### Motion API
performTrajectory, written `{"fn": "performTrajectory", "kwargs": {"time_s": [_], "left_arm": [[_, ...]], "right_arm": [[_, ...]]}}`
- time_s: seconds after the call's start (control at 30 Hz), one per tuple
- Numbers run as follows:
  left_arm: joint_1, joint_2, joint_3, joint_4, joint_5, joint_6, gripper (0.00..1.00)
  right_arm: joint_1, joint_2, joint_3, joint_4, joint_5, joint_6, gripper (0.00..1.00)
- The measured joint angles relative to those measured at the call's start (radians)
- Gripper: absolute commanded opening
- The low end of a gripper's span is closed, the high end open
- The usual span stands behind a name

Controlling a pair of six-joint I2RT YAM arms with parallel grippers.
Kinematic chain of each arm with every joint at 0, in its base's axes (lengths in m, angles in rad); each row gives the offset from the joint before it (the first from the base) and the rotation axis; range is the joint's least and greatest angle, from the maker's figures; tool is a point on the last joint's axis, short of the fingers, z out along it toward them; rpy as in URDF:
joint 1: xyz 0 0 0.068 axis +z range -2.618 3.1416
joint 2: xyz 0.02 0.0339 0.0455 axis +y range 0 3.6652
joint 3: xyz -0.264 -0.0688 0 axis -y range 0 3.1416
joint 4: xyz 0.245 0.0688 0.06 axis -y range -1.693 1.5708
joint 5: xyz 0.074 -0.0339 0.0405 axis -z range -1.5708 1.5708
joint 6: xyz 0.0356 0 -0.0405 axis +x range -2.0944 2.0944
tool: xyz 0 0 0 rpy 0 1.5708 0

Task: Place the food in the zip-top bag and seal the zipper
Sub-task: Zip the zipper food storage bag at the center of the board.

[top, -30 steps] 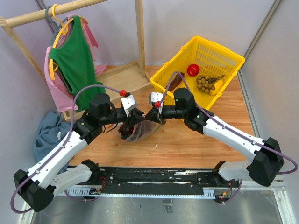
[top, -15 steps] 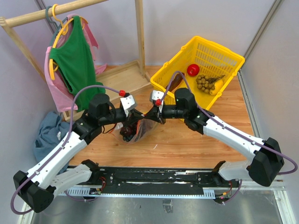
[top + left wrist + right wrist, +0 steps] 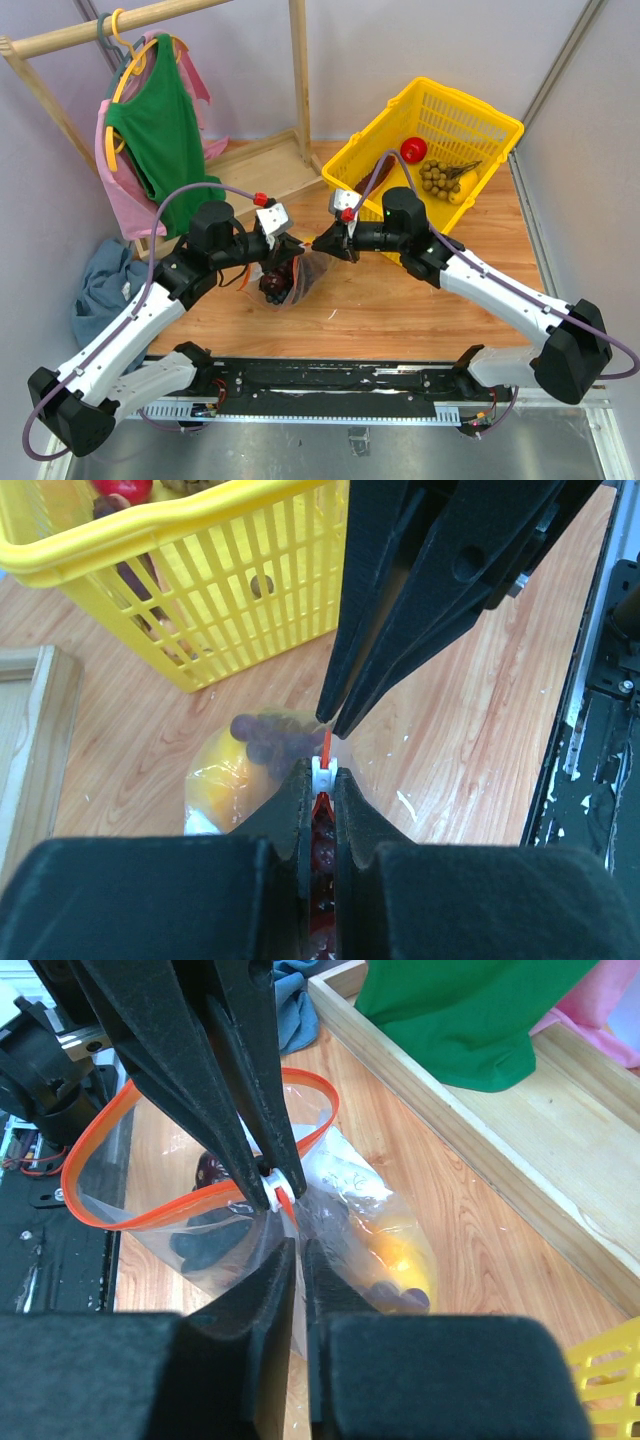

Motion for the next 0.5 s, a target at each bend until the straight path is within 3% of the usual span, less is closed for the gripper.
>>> {"fn": "performTrajectory", "kwargs": {"time_s": [0.3, 0.4, 0.5], "left_arm": [[0.0, 0.005, 0.0, -0.003, 0.026, 0.0, 0.0], [0.0, 0.008, 0.002, -0.003, 0.039, 0.001, 0.0], [0.002, 0.008, 0.002, -0.007, 0.041, 0.004, 0.0]], "right_arm": [[-0.001, 0.01, 0.027, -0.008, -0.087, -0.039, 0.24], [-0.001, 0.026, 0.043, -0.011, -0.107, -0.053, 0.17], [-0.001, 0.051, 0.057, -0.025, -0.117, -0.066, 0.03]]}}
